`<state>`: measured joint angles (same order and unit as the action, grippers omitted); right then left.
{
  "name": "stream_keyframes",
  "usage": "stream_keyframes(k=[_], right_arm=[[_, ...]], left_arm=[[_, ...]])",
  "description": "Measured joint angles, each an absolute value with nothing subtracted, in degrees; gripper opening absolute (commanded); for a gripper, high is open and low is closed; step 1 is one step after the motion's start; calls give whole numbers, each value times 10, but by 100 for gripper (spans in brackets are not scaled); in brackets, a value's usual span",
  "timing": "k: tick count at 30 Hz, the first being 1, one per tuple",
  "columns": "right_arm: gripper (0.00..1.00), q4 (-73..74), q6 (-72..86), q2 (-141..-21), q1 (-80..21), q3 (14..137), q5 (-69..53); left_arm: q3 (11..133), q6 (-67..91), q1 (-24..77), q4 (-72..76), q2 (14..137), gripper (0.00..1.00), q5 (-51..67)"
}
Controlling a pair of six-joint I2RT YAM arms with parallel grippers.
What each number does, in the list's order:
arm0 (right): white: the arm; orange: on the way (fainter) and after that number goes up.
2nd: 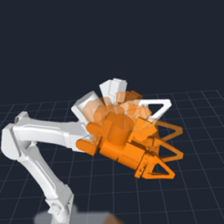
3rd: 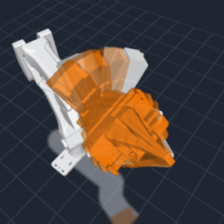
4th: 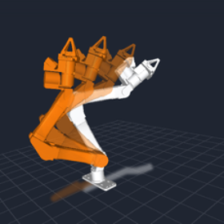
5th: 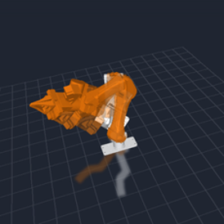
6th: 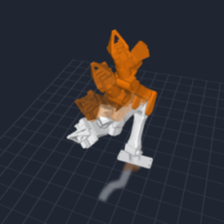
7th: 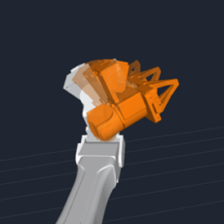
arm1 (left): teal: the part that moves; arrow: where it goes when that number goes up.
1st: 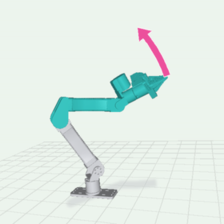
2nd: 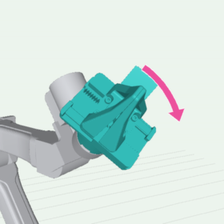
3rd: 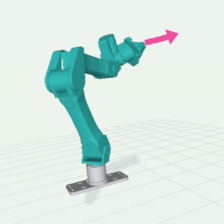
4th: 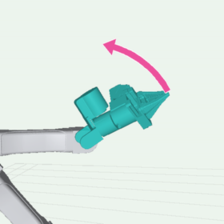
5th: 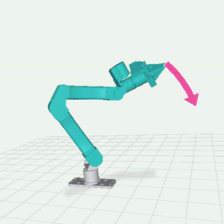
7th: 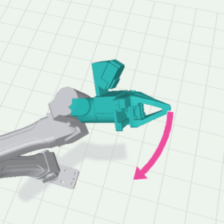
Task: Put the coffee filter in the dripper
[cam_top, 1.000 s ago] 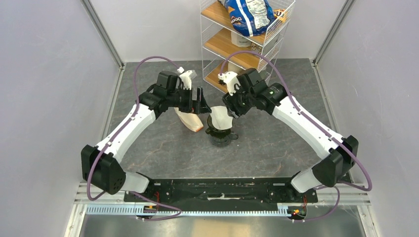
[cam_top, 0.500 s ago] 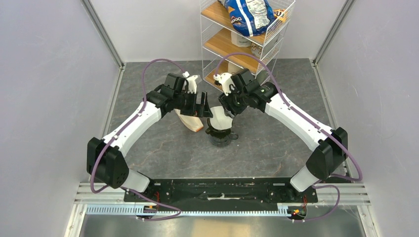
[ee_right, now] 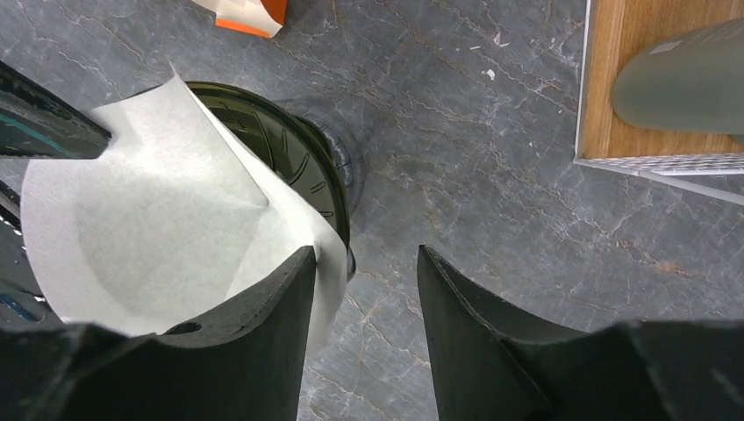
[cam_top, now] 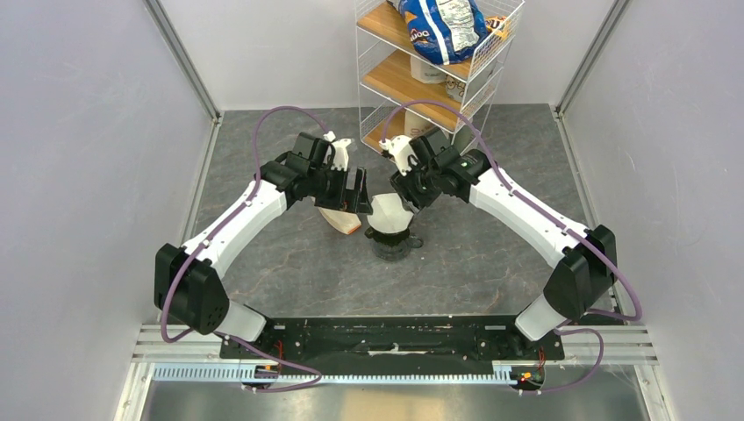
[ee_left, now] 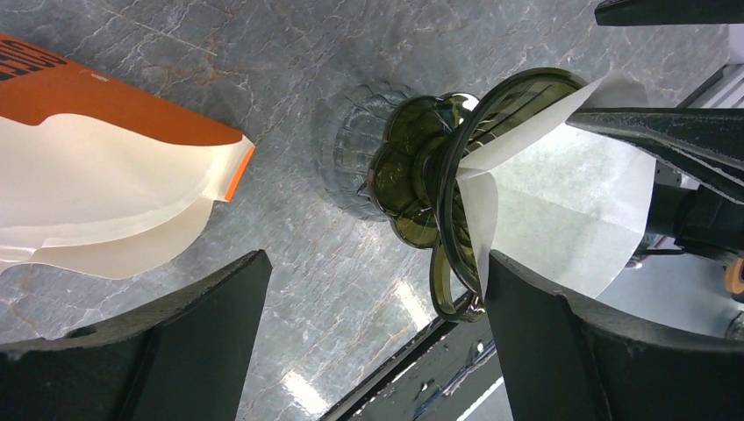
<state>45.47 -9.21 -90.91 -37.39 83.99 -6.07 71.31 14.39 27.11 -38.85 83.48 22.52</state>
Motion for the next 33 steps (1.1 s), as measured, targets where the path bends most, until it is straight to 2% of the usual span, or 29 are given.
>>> stream_keyframes(k=[17, 26, 33], right_arm=[[54, 449, -103, -898, -369, 826, -67], [54, 449, -100, -898, -369, 827, -98], [49, 448, -95, -898, -369, 831, -109]], left_arm=[[713, 130, 271, -396, 835, 99, 213], [732, 128, 276, -380, 835, 99, 244], [745, 139, 289, -354, 851, 98, 242]])
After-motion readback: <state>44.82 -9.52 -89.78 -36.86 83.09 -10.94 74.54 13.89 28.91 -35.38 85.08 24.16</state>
